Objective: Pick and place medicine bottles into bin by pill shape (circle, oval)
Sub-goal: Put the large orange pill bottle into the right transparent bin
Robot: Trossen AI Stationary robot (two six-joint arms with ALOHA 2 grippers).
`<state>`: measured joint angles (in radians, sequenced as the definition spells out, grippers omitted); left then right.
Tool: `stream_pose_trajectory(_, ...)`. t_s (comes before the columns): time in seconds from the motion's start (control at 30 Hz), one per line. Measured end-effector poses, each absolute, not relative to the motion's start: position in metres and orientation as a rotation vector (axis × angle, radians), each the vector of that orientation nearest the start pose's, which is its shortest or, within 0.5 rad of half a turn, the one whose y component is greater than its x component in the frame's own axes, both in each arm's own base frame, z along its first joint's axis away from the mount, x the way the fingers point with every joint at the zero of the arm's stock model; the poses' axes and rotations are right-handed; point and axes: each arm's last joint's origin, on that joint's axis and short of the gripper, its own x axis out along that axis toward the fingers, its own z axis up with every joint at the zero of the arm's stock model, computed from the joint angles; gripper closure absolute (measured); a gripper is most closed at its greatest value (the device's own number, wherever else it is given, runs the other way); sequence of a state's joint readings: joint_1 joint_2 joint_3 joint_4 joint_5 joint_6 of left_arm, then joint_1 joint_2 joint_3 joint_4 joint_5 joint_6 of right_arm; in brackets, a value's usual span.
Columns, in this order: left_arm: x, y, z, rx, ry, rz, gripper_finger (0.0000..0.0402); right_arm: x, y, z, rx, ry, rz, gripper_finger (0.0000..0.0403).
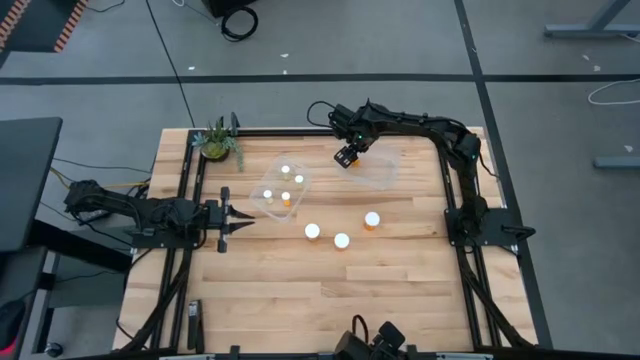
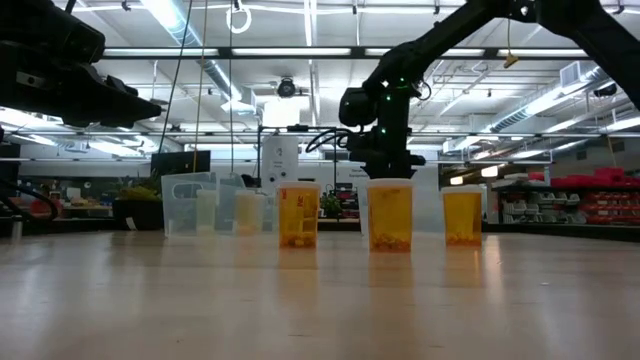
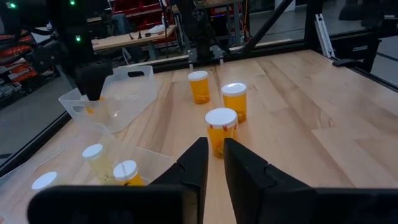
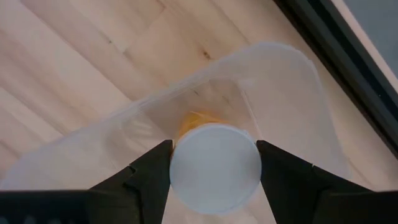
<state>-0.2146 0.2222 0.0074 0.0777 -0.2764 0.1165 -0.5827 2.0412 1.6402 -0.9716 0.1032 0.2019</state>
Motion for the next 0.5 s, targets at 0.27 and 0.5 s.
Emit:
stream_pose_trajectory(0.27, 0.1085, -0.0156, 0.155, 0.149, 0.136, 0.054, 0.0342, 0.3398, -0.2274, 0.2031, 0.493, 1.295, -0.707, 0.0171)
stream_pose_trajectory(0.5, 0.1085, -0.0156, 0.155, 0.149, 0.136, 0.054, 0.034, 0.3409, -0.228, 0.2023, 0.496, 1.284, -0.706, 0.0151)
